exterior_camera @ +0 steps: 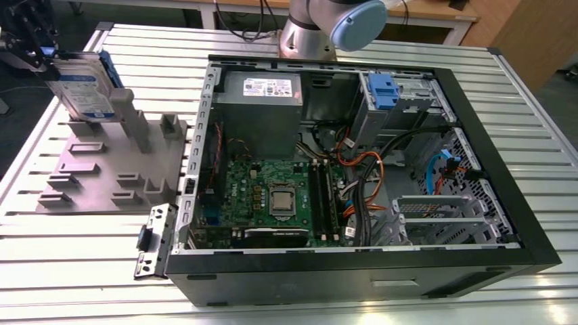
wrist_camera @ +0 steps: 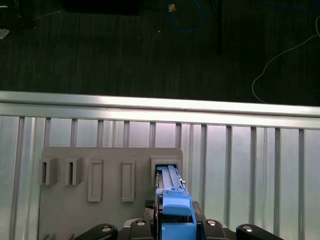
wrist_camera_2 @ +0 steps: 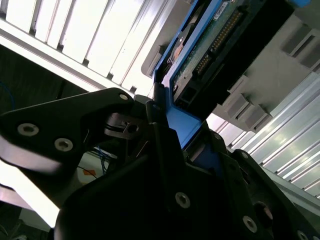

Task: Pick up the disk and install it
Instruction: 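Pick up the disk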

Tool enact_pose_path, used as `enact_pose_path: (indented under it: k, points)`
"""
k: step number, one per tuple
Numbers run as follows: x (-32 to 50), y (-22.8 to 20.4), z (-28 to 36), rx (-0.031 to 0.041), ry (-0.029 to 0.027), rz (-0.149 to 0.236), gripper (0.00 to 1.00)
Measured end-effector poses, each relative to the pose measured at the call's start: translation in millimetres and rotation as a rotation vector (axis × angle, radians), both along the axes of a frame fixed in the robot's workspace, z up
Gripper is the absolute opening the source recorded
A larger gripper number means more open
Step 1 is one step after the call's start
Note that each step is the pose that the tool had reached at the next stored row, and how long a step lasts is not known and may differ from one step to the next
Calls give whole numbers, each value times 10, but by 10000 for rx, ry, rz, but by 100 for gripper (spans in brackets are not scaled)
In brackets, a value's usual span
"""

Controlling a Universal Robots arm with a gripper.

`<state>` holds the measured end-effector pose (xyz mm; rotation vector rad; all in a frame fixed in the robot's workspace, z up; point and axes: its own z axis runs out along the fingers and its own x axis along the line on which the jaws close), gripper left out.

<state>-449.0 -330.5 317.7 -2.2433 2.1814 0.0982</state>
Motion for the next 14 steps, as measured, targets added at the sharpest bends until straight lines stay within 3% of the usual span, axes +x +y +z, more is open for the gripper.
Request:
enact_pose_path:
  k: [14]
  points:
    - [0,0,35,0,0,0,37]
